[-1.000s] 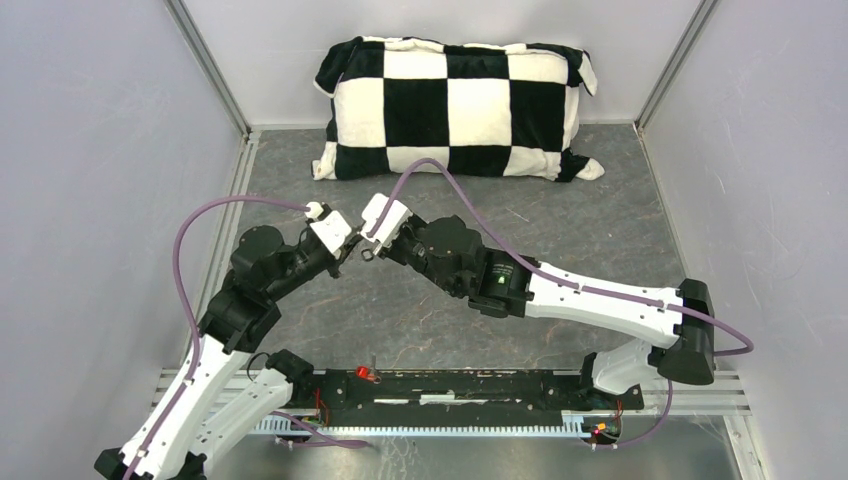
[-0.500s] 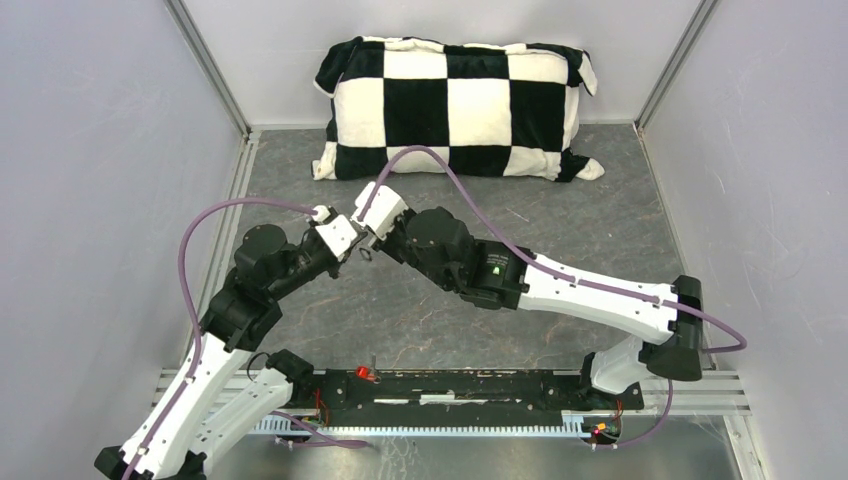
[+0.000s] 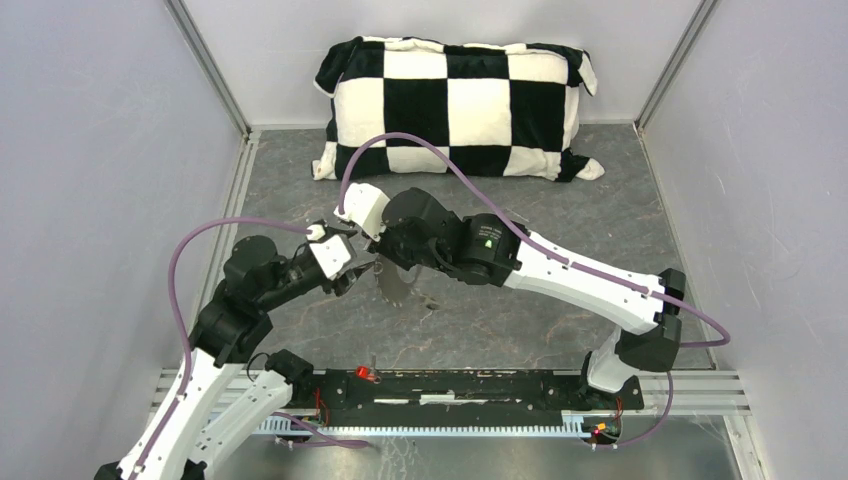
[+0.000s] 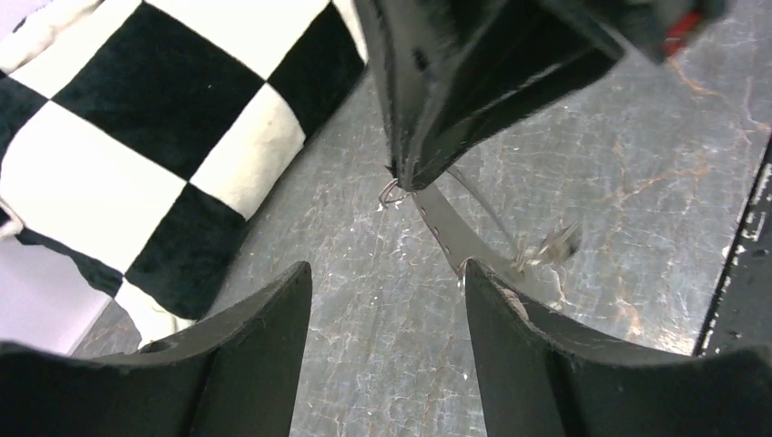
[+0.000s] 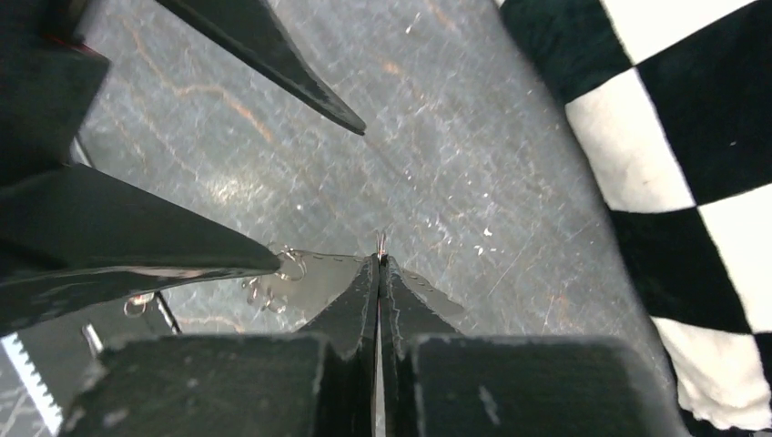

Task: Put the keys on the keyring

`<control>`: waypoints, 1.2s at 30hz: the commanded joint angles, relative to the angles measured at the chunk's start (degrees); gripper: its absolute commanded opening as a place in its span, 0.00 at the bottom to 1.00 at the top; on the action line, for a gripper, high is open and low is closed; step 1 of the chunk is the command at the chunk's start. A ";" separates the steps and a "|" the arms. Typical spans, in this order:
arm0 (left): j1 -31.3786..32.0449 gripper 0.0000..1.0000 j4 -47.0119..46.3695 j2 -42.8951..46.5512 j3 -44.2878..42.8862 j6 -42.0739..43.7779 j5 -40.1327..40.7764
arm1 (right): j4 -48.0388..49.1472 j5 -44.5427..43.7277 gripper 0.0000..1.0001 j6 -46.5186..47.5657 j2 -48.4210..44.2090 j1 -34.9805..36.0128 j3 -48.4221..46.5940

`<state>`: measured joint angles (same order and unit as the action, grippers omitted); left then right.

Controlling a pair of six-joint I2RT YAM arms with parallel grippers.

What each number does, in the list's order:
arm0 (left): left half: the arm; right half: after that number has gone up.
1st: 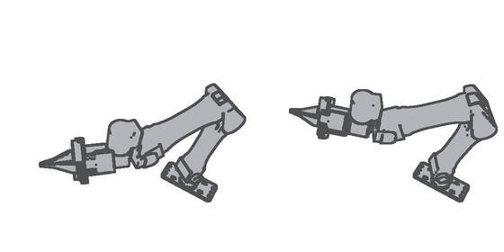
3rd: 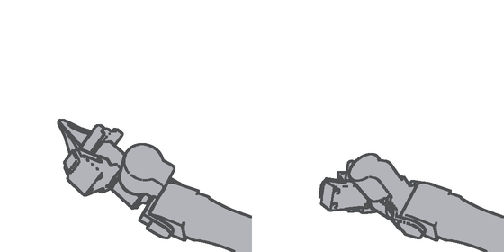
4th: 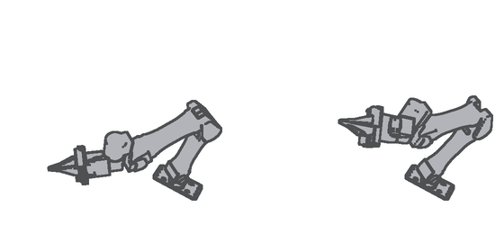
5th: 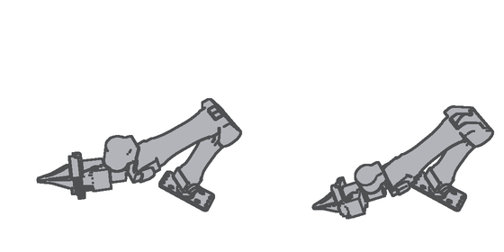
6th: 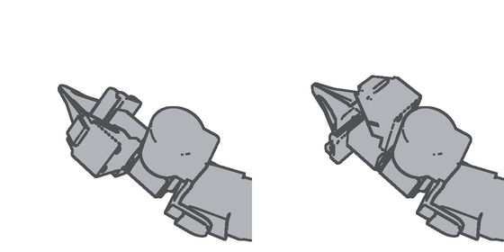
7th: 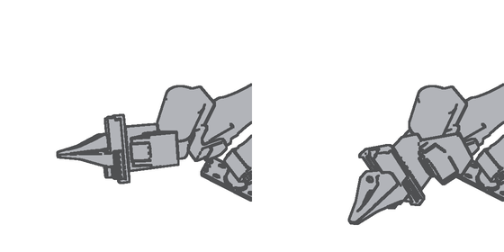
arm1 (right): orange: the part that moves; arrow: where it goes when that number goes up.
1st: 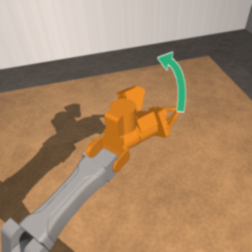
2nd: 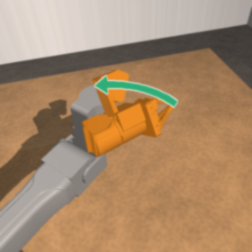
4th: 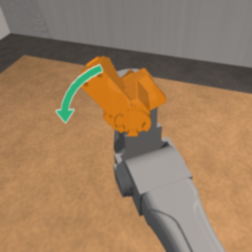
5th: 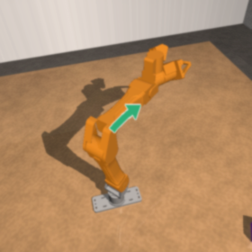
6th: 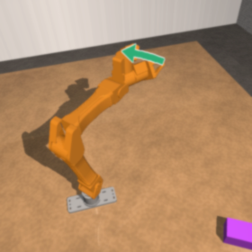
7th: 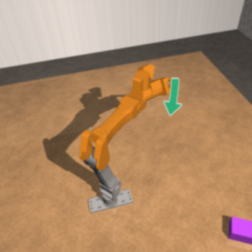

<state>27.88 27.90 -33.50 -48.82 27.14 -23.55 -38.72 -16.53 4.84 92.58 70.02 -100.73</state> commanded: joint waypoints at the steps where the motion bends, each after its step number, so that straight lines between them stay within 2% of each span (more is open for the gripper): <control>1: 0.32 0.69 2.22 2.21 -2.06 3.20 -5.83 | -8.77 5.13 0.00 -0.65 2.44 -0.96 -7.26; 5: 0.30 0.69 1.68 3.37 -1.18 4.37 -6.86 | -13.96 7.28 0.00 -0.36 5.26 -1.02 -11.91; 12: 0.30 0.67 -1.07 1.68 0.50 9.62 -7.22 | -16.18 12.36 0.00 0.25 6.91 -1.00 -14.14; 19: 0.30 0.62 7.76 -3.32 -3.00 18.18 -12.93 | -16.46 15.96 0.00 1.55 7.32 -0.98 -14.76; 25: 0.31 0.51 10.05 -3.89 -4.96 20.40 -16.88 | -17.32 19.99 0.00 3.11 7.37 -0.94 -14.87; 32: 0.26 0.36 20.36 -6.22 -9.02 25.00 -21.40 | -17.77 21.99 0.00 3.95 6.83 -0.95 -14.85; 36: 0.28 0.33 23.51 -7.42 -9.44 27.24 -21.54 | -17.48 23.68 0.00 4.21 6.66 -0.99 -14.85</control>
<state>28.10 45.98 -39.44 -56.45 49.45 -42.52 -57.71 4.40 7.99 100.25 69.10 -112.51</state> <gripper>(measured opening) 0.338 0.006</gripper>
